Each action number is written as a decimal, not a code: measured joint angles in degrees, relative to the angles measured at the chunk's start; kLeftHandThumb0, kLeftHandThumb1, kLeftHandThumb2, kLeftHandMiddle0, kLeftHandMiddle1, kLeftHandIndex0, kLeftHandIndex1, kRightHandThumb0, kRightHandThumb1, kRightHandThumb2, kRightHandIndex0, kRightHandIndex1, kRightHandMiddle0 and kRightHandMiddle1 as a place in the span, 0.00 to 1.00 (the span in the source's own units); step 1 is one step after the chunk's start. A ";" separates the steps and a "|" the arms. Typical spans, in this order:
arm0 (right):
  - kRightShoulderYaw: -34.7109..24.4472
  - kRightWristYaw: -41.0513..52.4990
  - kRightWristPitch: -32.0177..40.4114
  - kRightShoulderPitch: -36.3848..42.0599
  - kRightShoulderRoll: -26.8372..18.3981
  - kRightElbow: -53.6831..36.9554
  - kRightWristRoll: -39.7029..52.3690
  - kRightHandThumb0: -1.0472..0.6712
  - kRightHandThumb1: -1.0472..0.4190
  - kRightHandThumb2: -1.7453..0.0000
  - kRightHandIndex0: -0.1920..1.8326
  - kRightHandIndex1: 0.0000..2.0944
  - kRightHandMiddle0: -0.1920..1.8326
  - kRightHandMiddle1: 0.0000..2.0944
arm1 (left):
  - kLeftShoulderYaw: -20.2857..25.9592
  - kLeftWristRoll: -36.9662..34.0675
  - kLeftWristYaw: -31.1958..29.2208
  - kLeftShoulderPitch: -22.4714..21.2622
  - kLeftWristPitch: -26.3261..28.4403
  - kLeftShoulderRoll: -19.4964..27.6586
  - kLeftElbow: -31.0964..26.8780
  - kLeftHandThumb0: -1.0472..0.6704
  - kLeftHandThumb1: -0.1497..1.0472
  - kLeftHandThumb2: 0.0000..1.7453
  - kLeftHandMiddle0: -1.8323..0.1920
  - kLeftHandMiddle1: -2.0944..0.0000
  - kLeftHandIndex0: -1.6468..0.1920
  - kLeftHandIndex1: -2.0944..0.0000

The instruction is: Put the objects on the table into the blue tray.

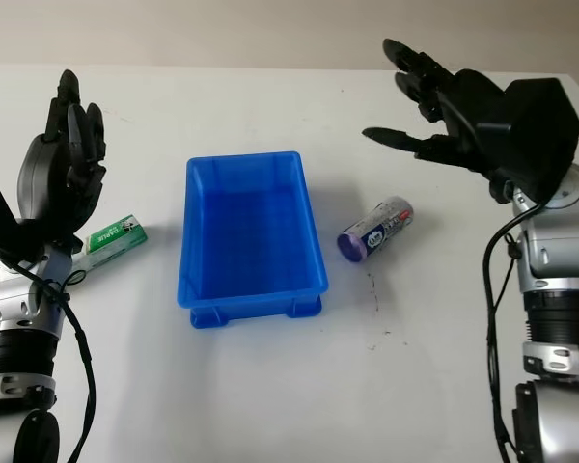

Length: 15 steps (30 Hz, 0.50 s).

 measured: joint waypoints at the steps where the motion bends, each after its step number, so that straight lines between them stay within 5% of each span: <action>1: 0.65 0.16 -1.80 0.06 -0.66 -0.03 -1.23 0.36 0.18 0.98 0.28 0.10 0.27 0.07 | -0.01 0.00 0.03 0.00 0.02 0.00 -0.02 0.16 1.00 0.39 1.00 1.00 1.00 1.00; 7: 5.81 0.70 -12.67 0.67 -5.10 0.01 -10.54 0.33 0.21 0.98 0.27 0.08 0.28 0.05 | 0.02 0.00 -0.01 0.00 0.29 0.04 -0.06 0.16 1.00 0.39 1.00 1.00 1.00 1.00; 15: 11.65 3.39 -20.64 1.01 -9.51 -2.30 -20.62 0.42 0.21 0.97 0.25 0.05 0.27 0.03 | -0.02 0.01 -0.01 0.00 1.03 0.08 -0.09 0.15 1.00 0.39 1.00 1.00 1.00 1.00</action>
